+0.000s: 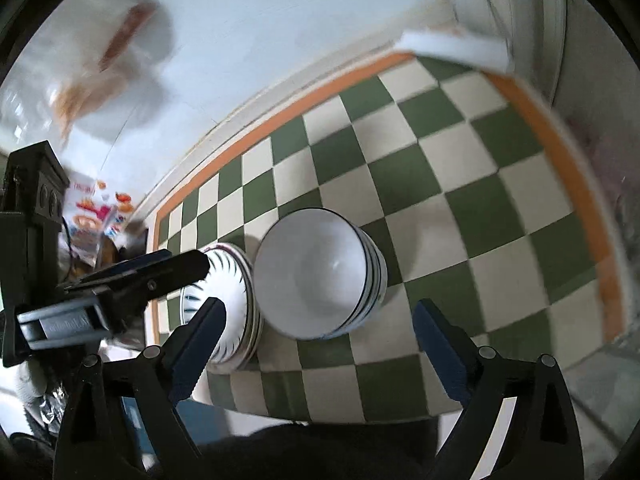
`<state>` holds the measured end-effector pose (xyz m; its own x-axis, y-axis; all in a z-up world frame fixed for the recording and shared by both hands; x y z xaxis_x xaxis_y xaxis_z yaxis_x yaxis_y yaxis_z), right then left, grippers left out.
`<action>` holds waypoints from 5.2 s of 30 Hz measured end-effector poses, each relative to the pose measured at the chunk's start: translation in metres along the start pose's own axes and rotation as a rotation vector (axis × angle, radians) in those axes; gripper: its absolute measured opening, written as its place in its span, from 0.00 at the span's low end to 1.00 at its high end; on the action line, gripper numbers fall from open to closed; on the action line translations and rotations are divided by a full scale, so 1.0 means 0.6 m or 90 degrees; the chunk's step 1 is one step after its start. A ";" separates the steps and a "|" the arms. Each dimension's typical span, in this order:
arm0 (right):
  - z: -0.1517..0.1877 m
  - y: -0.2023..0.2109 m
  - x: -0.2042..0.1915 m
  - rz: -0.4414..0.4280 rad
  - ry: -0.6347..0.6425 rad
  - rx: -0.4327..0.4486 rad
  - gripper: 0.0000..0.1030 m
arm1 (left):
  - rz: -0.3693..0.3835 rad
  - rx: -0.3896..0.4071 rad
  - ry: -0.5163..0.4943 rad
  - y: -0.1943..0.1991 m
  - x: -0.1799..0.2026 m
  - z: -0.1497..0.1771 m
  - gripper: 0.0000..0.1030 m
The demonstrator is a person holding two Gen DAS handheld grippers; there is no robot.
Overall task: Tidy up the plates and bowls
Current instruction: 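Grasp the bowl stack rim with both grippers and lift it, then carry the bowl stack over the plate stack and lower it on top, then open both grippers and pull them back from the stacked dishes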
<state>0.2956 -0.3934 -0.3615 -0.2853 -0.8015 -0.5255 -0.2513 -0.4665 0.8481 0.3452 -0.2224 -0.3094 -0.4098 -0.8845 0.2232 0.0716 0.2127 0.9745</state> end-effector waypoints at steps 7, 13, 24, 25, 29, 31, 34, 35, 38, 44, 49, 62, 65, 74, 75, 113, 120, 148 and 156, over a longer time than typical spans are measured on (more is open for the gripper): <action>-0.019 -0.117 0.063 -0.074 -0.063 -0.058 0.94 | 0.049 -0.097 0.005 -0.108 -0.010 -0.047 0.94; -0.026 -0.185 0.085 -0.136 -0.091 -0.093 0.92 | 0.076 -0.170 -0.006 -0.178 -0.002 -0.052 0.91; -0.027 -0.252 0.078 -0.190 -0.105 -0.150 0.69 | 0.133 -0.243 0.008 -0.233 -0.001 -0.043 0.81; -0.027 -0.253 0.078 -0.190 -0.106 -0.147 0.68 | 0.140 -0.242 0.008 -0.232 0.000 -0.042 0.75; -0.030 -0.257 0.085 -0.188 -0.112 -0.147 0.58 | 0.168 -0.233 -0.007 -0.225 0.014 -0.039 0.59; -0.029 -0.259 0.084 -0.199 -0.119 -0.143 0.57 | 0.166 -0.226 -0.004 -0.225 0.015 -0.039 0.59; -0.029 -0.264 0.078 -0.193 -0.115 -0.140 0.57 | 0.163 -0.221 0.004 -0.223 0.016 -0.039 0.59; -0.027 -0.264 0.078 -0.193 -0.115 -0.139 0.57 | 0.160 -0.221 0.007 -0.222 0.015 -0.039 0.59; -0.032 -0.266 0.071 -0.192 -0.115 -0.144 0.57 | 0.155 -0.221 0.016 -0.221 0.011 -0.037 0.59; -0.029 -0.253 0.069 -0.197 -0.108 -0.158 0.57 | 0.143 -0.219 0.026 -0.210 0.003 -0.034 0.59; -0.039 -0.246 0.048 -0.209 -0.102 -0.171 0.56 | 0.138 -0.208 0.045 -0.189 -0.007 -0.031 0.59; -0.065 -0.235 -0.082 -0.200 -0.036 -0.189 0.55 | 0.153 -0.153 0.085 -0.093 -0.080 -0.025 0.59; -0.063 -0.245 -0.120 -0.203 -0.023 -0.193 0.55 | 0.152 -0.141 0.095 -0.074 -0.113 -0.019 0.59; -0.032 -0.313 -0.230 -0.216 0.017 -0.225 0.55 | 0.148 -0.123 0.145 -0.049 -0.234 0.021 0.59; -0.028 -0.321 -0.239 -0.214 0.024 -0.229 0.55 | 0.150 -0.122 0.155 -0.050 -0.249 0.026 0.59; -0.002 -0.423 -0.284 -0.142 0.033 -0.276 0.55 | 0.164 -0.141 0.198 -0.102 -0.336 0.071 0.59; 0.005 -0.416 -0.277 -0.119 0.030 -0.272 0.55 | 0.142 -0.129 0.194 -0.092 -0.341 0.080 0.59; 0.072 -0.146 -0.335 0.128 0.131 -0.021 0.87 | -0.095 0.099 0.125 0.110 -0.327 0.174 0.87; 0.107 -0.064 -0.368 0.179 0.161 0.060 0.95 | -0.115 0.164 0.124 0.161 -0.298 0.204 0.96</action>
<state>0.3089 -0.1747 -0.2822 -0.1207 -0.9657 -0.2299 -0.2832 -0.1885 0.9404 0.3142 0.0071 -0.2578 -0.2125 -0.9745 0.0718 -0.2280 0.1209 0.9661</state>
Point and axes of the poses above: each gripper's, at about its wrist camera, not at the fingertips, and y roughly against the way its jaws point, x to its right, z to its underside, the point moved 8 cm from there along -y, roughly the way its jaws point, and after that the axes turned 10 degrees about -x, right-handed, at the moved point
